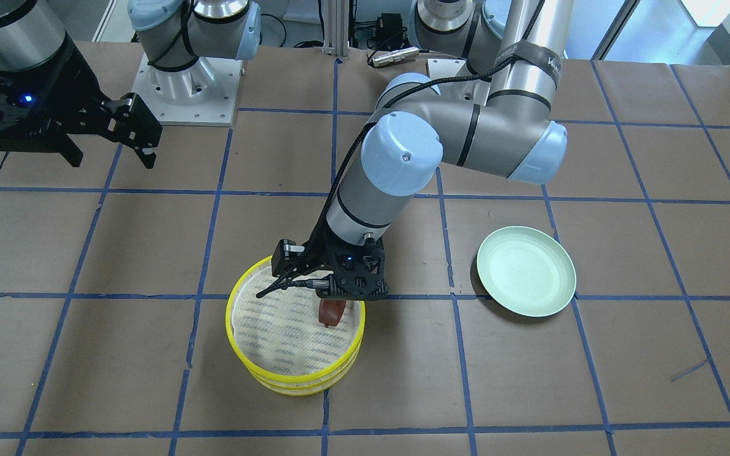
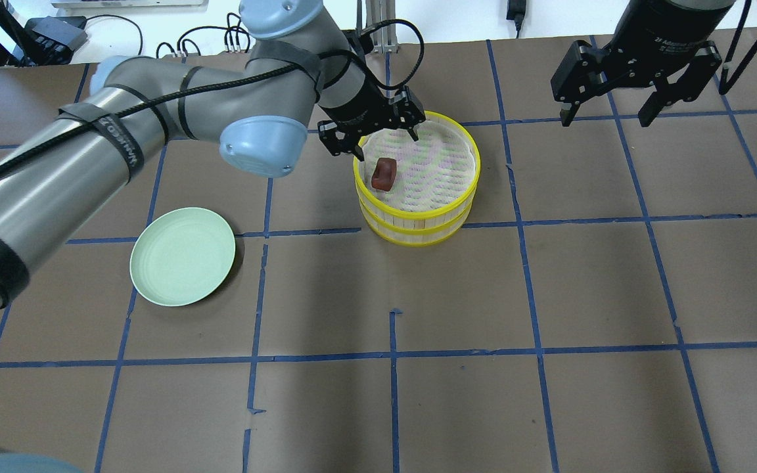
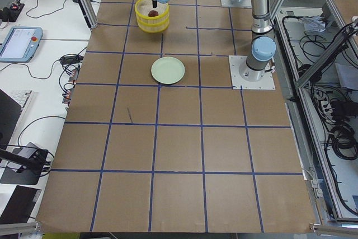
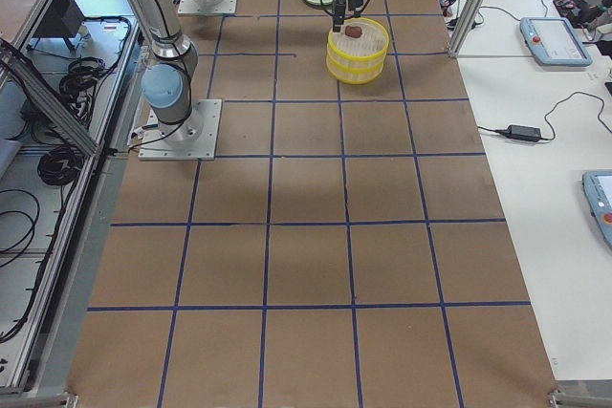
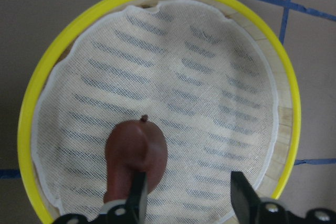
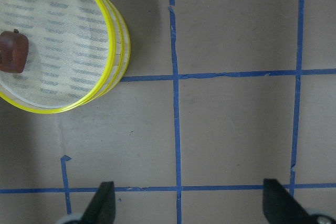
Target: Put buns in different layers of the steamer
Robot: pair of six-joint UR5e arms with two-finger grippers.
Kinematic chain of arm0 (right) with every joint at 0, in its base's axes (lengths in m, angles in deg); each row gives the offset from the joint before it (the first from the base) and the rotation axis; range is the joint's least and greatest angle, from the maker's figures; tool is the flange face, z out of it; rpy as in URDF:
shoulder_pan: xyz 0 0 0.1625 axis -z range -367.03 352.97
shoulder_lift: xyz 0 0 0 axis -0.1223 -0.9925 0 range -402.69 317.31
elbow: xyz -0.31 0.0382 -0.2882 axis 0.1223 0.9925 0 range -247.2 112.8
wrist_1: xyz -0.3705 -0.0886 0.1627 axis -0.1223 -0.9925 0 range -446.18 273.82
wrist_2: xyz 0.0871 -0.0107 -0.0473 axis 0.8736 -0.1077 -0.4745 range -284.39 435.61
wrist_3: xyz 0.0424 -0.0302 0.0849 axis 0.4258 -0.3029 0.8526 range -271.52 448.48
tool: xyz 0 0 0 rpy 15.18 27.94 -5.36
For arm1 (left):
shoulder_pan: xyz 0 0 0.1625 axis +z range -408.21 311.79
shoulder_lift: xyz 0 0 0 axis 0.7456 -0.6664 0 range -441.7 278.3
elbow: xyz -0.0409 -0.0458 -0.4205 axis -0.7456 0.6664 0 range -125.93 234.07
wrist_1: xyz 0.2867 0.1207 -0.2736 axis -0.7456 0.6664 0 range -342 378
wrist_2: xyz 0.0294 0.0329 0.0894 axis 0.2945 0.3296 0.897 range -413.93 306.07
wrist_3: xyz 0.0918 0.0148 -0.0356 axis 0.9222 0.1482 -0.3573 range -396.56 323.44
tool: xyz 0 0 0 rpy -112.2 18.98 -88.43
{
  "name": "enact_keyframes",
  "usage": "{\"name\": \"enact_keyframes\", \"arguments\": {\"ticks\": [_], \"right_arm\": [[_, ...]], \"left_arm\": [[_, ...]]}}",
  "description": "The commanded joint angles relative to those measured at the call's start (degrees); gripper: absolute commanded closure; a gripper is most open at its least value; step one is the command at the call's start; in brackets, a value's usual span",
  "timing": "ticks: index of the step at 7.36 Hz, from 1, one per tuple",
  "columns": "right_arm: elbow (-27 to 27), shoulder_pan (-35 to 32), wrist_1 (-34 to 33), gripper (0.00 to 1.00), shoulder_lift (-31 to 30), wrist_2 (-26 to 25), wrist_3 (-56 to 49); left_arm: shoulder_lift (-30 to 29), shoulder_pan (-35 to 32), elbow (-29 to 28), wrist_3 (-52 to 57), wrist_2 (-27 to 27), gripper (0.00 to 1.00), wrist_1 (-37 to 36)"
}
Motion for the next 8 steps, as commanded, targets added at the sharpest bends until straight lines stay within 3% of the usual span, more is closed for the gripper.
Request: {"name": "enact_keyframes", "arguments": {"ticks": [1,2,3,8], "right_arm": [[0.78,-3.18,-0.6,0.0,1.21,-0.95,-0.16],[0.7,-4.23,-0.69,0.0,1.3,-0.95,-0.07],[0.7,-4.33,-0.43,0.0,1.3,-1.74,-0.16],[0.96,-5.83,0.01,0.0,1.65,-1.66,-0.16]], "left_arm": [[10.76,6.93,0.83,9.73,2.4,0.0,15.35],[15.94,8.62,1.1,13.53,6.14,0.0,24.3],[19.56,8.29,1.63,14.79,15.14,0.0,30.48],[18.02,10.04,-3.02,19.9,15.24,0.0,28.52]]}}
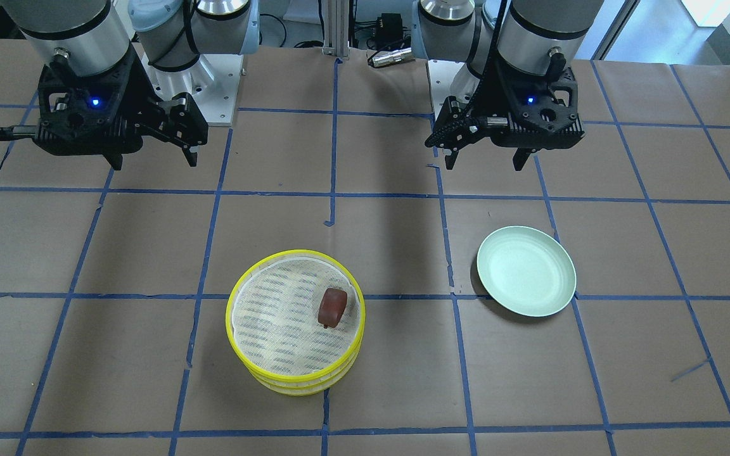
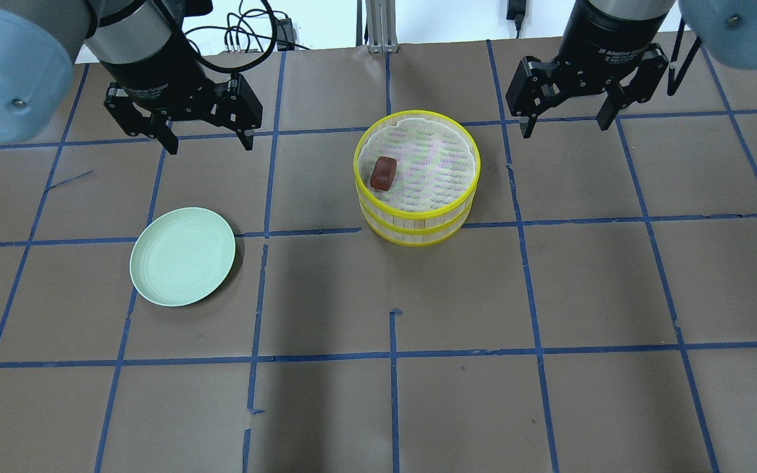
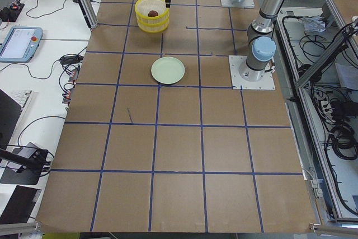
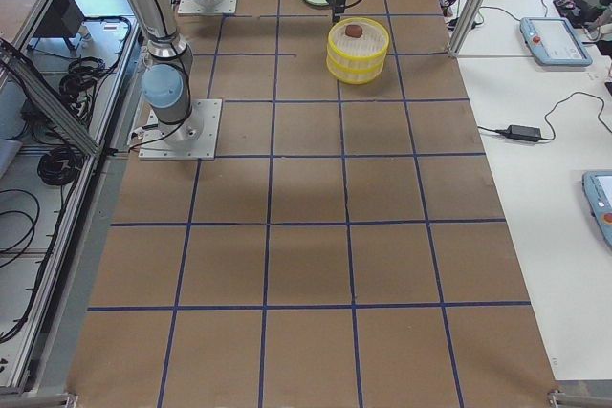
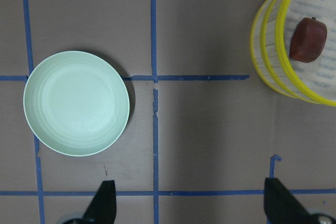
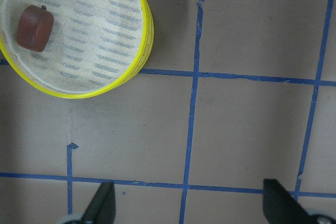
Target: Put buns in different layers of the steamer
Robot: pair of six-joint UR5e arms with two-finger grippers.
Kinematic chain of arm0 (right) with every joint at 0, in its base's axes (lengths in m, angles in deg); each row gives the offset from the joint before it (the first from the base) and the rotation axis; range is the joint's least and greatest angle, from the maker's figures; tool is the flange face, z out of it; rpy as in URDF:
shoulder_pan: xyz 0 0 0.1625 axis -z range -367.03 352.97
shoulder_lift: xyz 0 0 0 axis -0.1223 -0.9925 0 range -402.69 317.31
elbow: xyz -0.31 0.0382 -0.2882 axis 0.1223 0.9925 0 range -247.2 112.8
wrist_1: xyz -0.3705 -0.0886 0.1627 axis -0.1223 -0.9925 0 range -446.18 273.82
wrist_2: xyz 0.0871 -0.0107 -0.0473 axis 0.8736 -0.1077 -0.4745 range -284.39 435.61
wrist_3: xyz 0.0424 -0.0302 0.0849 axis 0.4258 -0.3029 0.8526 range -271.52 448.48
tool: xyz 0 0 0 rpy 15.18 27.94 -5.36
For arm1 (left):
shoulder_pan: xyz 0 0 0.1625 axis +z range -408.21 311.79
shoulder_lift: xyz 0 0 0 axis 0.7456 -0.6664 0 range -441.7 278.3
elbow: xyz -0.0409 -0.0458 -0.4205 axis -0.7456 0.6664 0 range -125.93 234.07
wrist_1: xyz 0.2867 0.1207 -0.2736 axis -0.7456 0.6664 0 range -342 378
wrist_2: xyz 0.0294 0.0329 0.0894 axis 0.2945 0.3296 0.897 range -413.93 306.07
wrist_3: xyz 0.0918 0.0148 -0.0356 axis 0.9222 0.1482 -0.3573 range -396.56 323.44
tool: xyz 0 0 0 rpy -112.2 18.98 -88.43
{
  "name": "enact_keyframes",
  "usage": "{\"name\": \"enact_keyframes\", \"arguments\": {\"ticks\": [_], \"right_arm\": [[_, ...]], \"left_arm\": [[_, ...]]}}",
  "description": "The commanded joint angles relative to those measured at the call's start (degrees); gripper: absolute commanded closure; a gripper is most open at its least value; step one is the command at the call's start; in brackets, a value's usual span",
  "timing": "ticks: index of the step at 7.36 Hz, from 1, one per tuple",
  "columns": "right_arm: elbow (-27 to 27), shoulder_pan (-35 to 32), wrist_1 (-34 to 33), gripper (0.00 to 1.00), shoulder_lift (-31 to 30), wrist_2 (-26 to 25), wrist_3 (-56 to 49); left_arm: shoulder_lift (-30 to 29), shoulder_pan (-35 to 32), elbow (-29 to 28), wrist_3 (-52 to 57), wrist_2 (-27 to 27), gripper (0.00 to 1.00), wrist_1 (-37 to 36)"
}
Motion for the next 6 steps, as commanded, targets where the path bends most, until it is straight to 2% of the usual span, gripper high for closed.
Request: {"name": "enact_keyframes", "arguments": {"ticks": [1,3,6], "right_arm": [[0.2,-0.2,-0.45,0.0,0.12,0.11,0.09],[0.2,-0.02,-0.63,0.0,0.21,-0.06,0.53],[0.2,-0.02,-0.8,0.0,0.3,0.2,0.7]], "left_arm": [[-0.07,1.18,-0.43,0.24,-2.04,0.0,0.19],[0.54,1.72,-0.51,1.37,-2.42,0.0,2.38],[0.81,1.54,-0.34,1.3,-2.32,0.0,1.69]]}}
